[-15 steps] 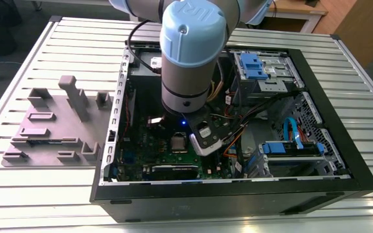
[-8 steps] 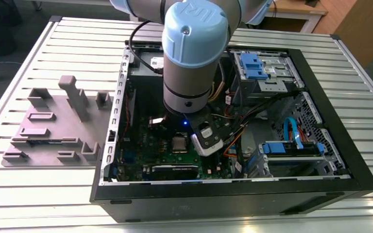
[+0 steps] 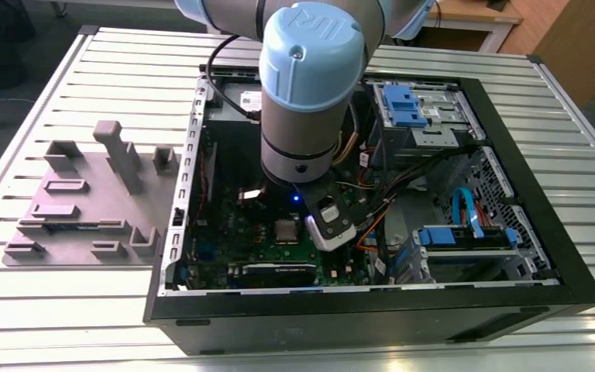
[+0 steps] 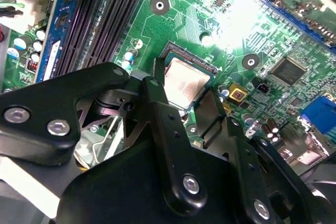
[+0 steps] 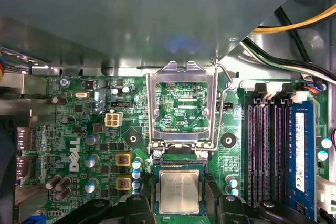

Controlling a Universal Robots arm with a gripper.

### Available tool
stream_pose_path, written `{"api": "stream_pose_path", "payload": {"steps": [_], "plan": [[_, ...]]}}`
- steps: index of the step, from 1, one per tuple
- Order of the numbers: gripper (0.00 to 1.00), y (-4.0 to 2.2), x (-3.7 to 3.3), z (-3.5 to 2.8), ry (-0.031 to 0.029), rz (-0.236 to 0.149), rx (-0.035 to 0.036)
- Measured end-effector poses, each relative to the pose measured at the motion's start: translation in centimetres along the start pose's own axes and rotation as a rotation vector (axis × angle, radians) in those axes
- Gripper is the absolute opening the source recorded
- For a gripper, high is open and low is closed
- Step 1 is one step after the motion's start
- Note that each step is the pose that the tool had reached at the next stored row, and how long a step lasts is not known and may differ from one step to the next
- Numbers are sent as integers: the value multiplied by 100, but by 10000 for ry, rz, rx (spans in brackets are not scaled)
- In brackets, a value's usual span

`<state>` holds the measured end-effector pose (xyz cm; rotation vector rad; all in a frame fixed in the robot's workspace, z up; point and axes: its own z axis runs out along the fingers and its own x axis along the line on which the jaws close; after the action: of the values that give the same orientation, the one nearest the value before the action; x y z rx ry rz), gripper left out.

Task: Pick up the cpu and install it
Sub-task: 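Place the cpu into insertion slot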

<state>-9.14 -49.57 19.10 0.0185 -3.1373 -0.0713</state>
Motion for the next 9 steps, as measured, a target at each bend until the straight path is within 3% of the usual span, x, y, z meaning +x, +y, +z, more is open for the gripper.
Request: {"api": "stream_pose_path", "payload": {"steps": [9], "plan": [[47,-8,0,5,-1,1,-1]]}}
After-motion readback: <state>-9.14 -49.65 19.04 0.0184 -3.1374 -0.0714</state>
